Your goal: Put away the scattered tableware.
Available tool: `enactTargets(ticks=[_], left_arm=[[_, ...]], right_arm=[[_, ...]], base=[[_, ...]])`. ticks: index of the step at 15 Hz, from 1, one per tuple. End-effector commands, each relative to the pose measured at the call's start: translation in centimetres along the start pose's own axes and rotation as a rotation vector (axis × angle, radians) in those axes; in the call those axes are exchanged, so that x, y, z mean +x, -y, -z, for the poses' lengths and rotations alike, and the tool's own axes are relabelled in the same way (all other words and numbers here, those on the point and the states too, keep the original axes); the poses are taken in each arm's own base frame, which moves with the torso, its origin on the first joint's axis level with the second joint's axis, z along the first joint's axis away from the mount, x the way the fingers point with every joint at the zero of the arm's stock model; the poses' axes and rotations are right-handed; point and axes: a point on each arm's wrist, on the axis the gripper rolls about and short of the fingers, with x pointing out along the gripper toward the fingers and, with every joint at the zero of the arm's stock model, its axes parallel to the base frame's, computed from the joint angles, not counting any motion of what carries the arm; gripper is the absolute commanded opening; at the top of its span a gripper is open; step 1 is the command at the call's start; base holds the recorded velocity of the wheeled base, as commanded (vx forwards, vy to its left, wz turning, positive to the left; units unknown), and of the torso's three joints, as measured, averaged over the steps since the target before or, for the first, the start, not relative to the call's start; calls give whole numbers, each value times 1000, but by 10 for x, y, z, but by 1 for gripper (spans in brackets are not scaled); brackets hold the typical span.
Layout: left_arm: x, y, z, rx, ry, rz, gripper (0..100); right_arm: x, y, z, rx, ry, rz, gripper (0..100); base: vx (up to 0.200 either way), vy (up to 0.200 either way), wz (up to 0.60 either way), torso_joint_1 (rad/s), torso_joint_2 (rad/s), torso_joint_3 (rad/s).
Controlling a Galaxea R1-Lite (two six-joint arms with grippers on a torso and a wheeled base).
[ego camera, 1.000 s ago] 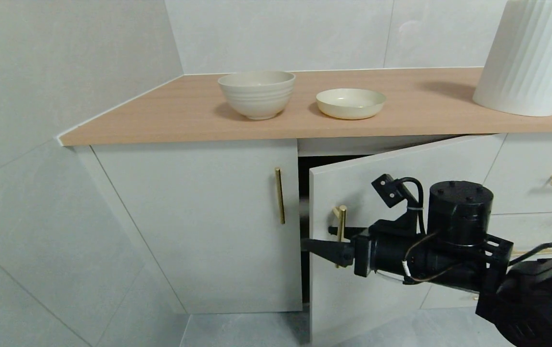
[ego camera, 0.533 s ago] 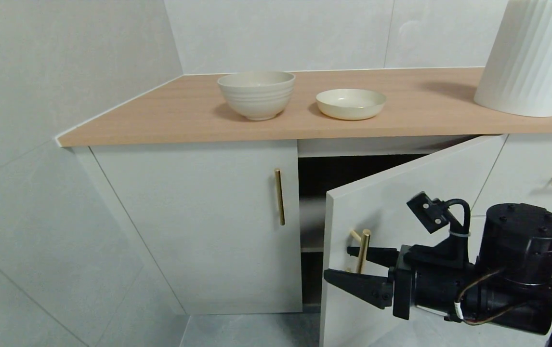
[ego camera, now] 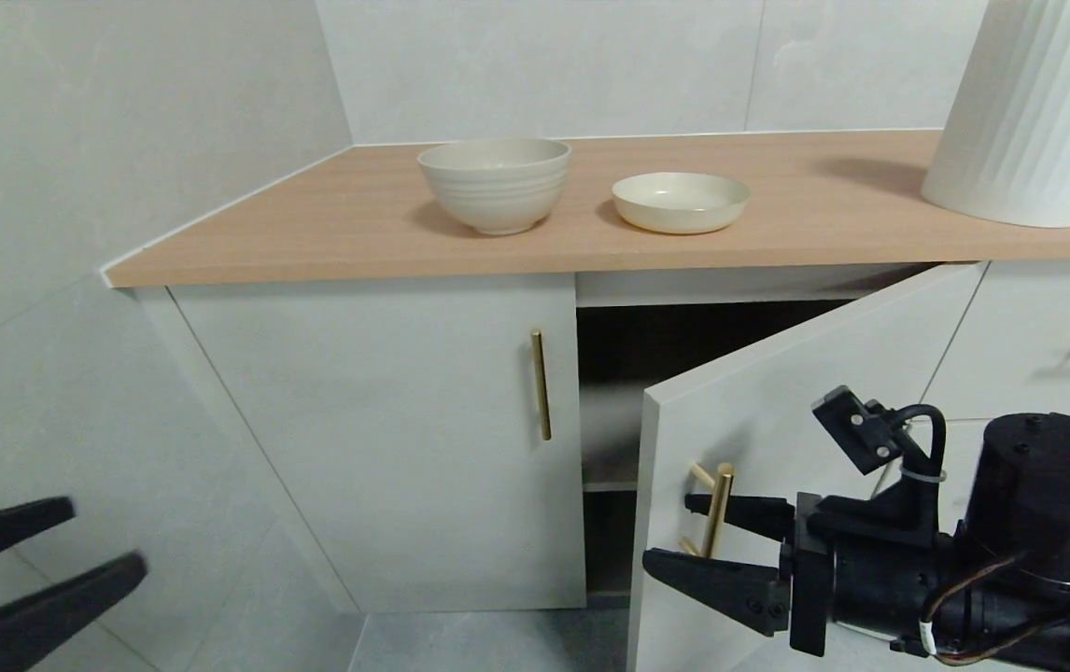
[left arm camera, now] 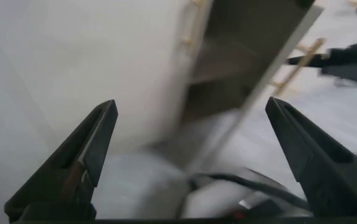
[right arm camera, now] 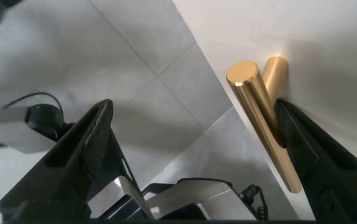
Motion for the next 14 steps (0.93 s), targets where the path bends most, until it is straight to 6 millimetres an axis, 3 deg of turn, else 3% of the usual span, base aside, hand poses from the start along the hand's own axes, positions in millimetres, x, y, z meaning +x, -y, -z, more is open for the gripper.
enactTargets(ticks=[1, 2, 4, 5, 7, 9, 10, 14], left_arm=[[110, -19, -19, -106, -210, 178, 100], [135, -18, -14, -141, -227, 172, 100], [167, -12, -6, -162, -224, 182, 100], [167, -12, -6, -162, -224, 182, 100], [191, 7, 3, -183, -223, 254, 100], [196, 16, 9, -179, -246, 288, 100], [198, 19, 11, -177, -254, 296, 0], [213, 18, 11, -158, -185, 291, 0]], right_arm=[[-5, -5, 1, -3, -1, -18, 100], [-6, -7, -1, -9, 7, -21, 100], [-7, -7, -1, -10, 7, -19, 100], [-7, -7, -1, -10, 7, -19, 100], [-5, -5, 3, -1, -8, -13, 100], [-5, -4, 3, -1, -10, -12, 100], [-5, -4, 5, 1, -16, -9, 100], [-4, -3, 6, 4, -21, -7, 100]], base=[[0, 0, 0, 0, 0, 0], [0, 0, 0, 0, 0, 0], [0, 0, 0, 0, 0, 0], [0, 0, 0, 0, 0, 0], [0, 0, 0, 0, 0, 0], [0, 0, 0, 0, 0, 0], [0, 0, 0, 0, 0, 0], [0, 0, 0, 0, 0, 0]])
